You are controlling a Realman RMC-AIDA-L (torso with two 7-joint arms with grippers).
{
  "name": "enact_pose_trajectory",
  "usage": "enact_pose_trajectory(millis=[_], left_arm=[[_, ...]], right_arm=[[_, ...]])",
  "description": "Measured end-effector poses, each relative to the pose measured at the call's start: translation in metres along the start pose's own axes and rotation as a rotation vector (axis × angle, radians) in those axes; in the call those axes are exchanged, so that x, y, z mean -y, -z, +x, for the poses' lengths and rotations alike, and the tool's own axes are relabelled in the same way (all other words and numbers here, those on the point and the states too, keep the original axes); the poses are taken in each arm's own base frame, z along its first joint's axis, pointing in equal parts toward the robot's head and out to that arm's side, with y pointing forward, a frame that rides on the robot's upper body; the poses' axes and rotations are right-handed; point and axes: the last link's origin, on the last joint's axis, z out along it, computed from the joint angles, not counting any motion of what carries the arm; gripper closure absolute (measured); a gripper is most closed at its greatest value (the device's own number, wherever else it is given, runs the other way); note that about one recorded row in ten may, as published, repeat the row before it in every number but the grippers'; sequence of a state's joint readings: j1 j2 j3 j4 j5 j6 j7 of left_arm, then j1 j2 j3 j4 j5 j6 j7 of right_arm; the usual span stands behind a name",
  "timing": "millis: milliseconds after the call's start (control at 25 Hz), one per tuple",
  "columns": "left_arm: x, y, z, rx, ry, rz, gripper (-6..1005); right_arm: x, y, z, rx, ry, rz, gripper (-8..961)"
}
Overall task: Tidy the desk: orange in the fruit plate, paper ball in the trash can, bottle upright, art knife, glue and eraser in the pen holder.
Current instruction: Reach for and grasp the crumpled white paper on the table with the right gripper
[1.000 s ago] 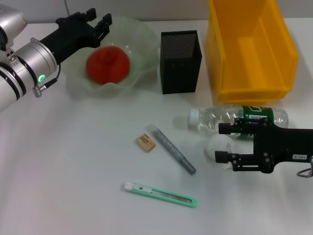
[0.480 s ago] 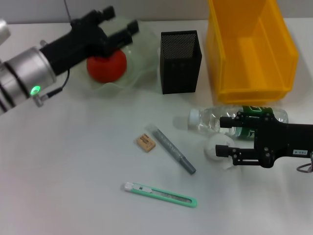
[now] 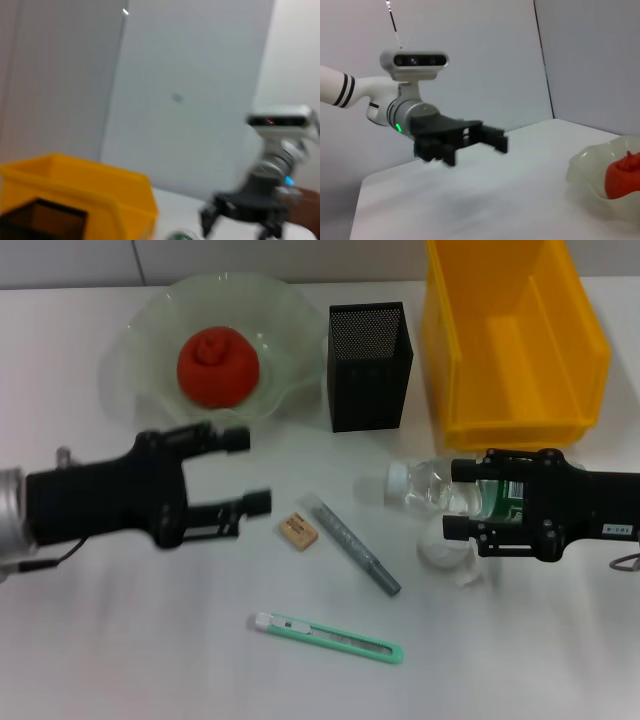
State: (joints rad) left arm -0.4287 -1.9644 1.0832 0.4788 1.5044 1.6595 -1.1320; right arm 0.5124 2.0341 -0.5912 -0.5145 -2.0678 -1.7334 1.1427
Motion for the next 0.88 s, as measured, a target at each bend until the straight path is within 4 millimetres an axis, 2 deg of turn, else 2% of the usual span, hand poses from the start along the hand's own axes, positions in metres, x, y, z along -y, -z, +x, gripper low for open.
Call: enact_pose_trajectory(millis=[200,440,480,520,560,640,680,720,880], left_arm=[[-0.007,0.011,-0.009,0.074,0.007,-0.047,205],[-0.007,0.013,-0.012,0.099,-0.001,-0.044,206],[-0.007,0.013,-0.013,0.099,-0.001,-0.045,206],[-0.007,0.013,-0.013,0.099,-0.002,-0.045,206],[-0.007,0.013,-0.013,0.099,-0.004,-0.047,206],[-0.008,0.012,-0.014,0.1,-0.009,-0.05,207],[-0.008,0.011,-0.015,0.103,-0.012,-0.053,207],[-0.008,0.011,-0.015,0.103,-0.012,-0.053,207],[-0.008,0.011,-0.015,0.102,-0.011,-0.051,207]], right_arm=[[0.005,0.001,-0.006,-0.021,-0.021,-0.014,240],[0.011,0.001,-0.021,-0.075,-0.024,-0.047,243],[0.011,-0.001,-0.03,-0.135,-0.024,-0.081,243],[0.011,-0.001,-0.03,-0.135,-0.024,-0.081,244],[0.012,-0.003,-0.04,-0.196,-0.02,-0.111,244],[0.012,-0.004,-0.046,-0.23,-0.015,-0.124,245],[0.013,-0.005,-0.058,-0.301,0.008,-0.136,245],[0.013,-0.005,-0.058,-0.301,0.008,-0.136,246],[0.015,-0.011,-0.081,-0.474,0.066,-0.151,247]])
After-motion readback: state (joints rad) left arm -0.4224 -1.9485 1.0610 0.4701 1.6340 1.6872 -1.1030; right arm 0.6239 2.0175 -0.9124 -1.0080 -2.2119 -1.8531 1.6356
